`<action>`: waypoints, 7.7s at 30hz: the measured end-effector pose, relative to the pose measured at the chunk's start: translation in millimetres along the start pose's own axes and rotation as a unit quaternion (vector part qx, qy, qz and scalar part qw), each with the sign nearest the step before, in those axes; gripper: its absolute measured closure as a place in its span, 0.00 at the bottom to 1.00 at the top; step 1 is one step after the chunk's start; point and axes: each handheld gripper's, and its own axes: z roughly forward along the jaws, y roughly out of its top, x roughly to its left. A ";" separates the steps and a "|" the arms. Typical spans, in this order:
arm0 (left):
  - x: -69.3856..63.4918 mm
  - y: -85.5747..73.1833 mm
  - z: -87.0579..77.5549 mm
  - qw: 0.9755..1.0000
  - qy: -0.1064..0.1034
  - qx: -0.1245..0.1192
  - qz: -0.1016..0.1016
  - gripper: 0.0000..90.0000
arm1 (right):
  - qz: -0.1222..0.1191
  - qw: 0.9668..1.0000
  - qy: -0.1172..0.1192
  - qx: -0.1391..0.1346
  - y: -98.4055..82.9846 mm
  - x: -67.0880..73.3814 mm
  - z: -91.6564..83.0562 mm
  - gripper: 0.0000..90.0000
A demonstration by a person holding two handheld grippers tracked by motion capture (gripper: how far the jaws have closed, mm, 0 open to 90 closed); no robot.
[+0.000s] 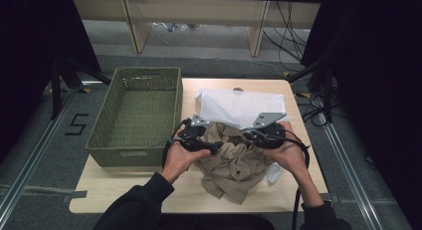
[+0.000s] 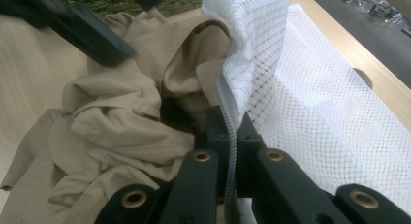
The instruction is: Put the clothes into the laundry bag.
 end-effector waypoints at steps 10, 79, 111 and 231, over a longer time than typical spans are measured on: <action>-21.2 -3.7 38.3 0.997 -0.055 0.024 0.043 0.88 | 0.004 1.000 0.000 0.001 -1.5 -1.1 6.0 1.00; -8.5 -30.6 8.2 0.998 0.039 0.046 0.015 0.18 | 0.000 1.000 0.017 0.003 -21.3 19.0 -13.6 1.00; -22.9 -5.9 64.4 0.995 -0.073 -0.067 -0.031 0.84 | -0.006 0.999 0.032 -0.023 -15.0 25.1 -25.7 1.00; 18.2 -112.1 -47.6 0.996 0.009 0.075 0.049 0.98 | 0.038 0.998 0.008 0.058 -28.5 -0.2 56.3 1.00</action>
